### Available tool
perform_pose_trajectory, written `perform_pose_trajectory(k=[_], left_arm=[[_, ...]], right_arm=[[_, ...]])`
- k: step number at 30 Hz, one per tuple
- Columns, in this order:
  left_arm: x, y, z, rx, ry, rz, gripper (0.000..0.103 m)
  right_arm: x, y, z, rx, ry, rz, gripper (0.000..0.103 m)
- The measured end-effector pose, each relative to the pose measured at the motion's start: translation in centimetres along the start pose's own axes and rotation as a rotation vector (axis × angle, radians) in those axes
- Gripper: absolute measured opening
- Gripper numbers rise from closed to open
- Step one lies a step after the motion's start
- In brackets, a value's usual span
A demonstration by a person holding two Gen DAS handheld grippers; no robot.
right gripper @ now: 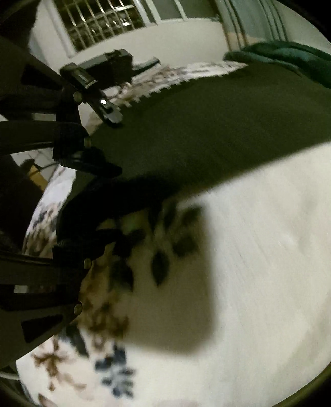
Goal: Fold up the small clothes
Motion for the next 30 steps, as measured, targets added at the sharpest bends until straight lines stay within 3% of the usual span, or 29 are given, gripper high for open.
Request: perform_pose_trajectory(k=[2,3,4,5,6,11,16,20,23,26,30], left_arm=[[-0.1,-0.2,0.0,-0.001,-0.016,0.007,0.072],[-0.2,-0.4,0.0,0.008,-0.028,0.025,0.058],[-0.2,-0.4,0.0,0.025,-0.038,0.062,0.024],[-0.1,-0.4,-0.1,0.042,-0.029,0.106,0.008],[-0.1,-0.5,-0.1,0.044,-0.030,0.105,0.007],[-1.8,-2.2,0.0,0.057,-0.058,0.113,0.006],[-6.6,-5.1,1.1,0.033,-0.116,0.015,0.006],[-11.3,-7.6,4.2,0.019,-0.198,-0.073,0.006],[-13.6,-10.3,8.3,0.000,-0.268,-0.157,0.006],[-14.5,-13.4,14.3,0.008,-0.332,-0.217,0.006],[-13.8,-15.6,22.2,0.057,-0.389,-0.202,0.006]], right_arm=[[0.9,1.0,0.2,-0.010,0.019,0.019,0.045],[1.2,1.1,0.2,-0.008,0.023,0.023,0.045],[1.3,1.3,0.2,0.000,0.019,0.028,0.044],[1.3,1.2,0.1,0.007,0.013,0.020,0.032],[1.3,1.0,0.0,0.010,0.012,0.003,0.011],[0.3,2.4,-0.8,0.034,-0.030,0.029,0.010],[-3.4,6.6,-1.5,0.018,-0.073,0.098,0.009],[-8.0,11.2,-0.2,-0.016,-0.141,0.157,0.009],[-11.4,14.0,2.4,-0.024,-0.199,0.187,0.009],[-15.0,16.5,7.1,-0.026,-0.269,0.225,0.009],[-18.6,19.0,14.5,-0.042,-0.358,0.213,0.009]])
Point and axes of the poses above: each gripper's, at about its wrist camera, not at the fingertips, and x roughly the way its jaws point, y to its left, z to its top, the point moved 8 cm from there along x, roughly the way its jaws point, and after that the axes turned 3 degrees about -z, right-handed, at the moved point
